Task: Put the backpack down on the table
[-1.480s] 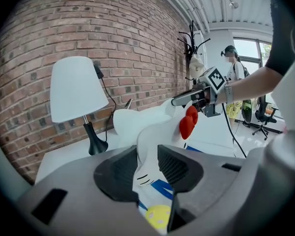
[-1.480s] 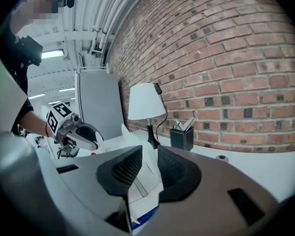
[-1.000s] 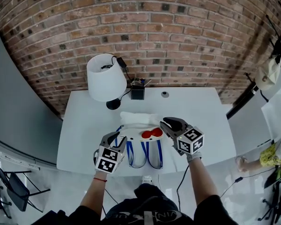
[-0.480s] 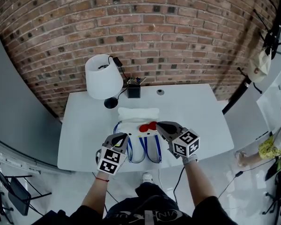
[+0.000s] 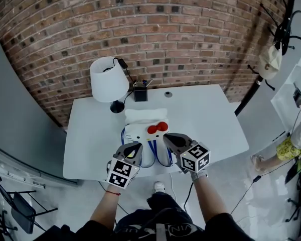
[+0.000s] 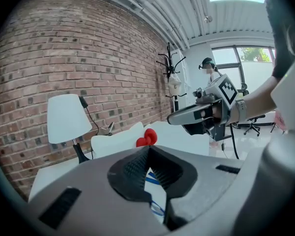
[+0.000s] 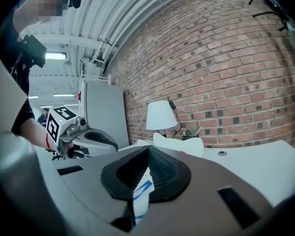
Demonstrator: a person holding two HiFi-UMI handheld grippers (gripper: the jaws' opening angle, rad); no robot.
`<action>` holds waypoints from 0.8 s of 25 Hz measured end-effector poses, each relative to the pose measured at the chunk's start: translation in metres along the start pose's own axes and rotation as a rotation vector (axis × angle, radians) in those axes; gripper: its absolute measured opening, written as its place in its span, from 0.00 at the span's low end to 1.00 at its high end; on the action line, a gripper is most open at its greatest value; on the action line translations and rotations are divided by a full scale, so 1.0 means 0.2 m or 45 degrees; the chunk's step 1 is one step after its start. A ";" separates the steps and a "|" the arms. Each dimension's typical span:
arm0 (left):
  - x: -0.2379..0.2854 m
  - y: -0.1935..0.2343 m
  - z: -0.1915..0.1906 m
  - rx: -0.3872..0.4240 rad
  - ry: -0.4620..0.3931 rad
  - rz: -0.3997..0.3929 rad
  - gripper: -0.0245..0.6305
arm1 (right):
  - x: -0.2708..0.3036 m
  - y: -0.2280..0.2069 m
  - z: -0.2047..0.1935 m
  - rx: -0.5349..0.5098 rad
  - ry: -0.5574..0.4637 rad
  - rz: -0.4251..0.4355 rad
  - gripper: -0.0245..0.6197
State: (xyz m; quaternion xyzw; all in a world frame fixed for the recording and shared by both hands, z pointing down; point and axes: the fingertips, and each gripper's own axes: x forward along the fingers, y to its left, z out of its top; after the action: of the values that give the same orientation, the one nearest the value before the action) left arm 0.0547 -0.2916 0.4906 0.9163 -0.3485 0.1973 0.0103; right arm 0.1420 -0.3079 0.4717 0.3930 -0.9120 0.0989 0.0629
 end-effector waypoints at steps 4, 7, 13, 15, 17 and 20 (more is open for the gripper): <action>-0.07 -0.09 -0.04 -0.033 -0.011 -0.043 0.04 | -0.06 0.11 -0.04 0.017 -0.007 -0.005 0.04; -0.15 -0.14 -0.06 -0.109 -0.048 -0.054 0.04 | -0.11 0.21 -0.06 0.033 -0.020 -0.018 0.04; -0.31 -0.24 -0.09 -0.190 -0.110 -0.043 0.04 | -0.21 0.43 -0.12 0.056 -0.026 -0.041 0.04; -0.36 -0.27 -0.12 -0.201 -0.116 -0.039 0.04 | -0.25 0.50 -0.15 0.059 -0.015 -0.042 0.04; -0.42 -0.30 -0.15 -0.209 -0.116 -0.036 0.04 | -0.28 0.56 -0.17 0.067 -0.012 -0.046 0.04; -0.47 -0.34 -0.20 -0.227 -0.106 -0.040 0.04 | -0.33 0.64 -0.19 0.087 -0.031 -0.061 0.04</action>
State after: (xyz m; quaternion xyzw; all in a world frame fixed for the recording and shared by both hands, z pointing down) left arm 0.0200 -0.1743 0.4999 0.9244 -0.3505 0.1270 0.0803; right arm 0.0952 -0.1672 0.4784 0.4178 -0.8992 0.1236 0.0406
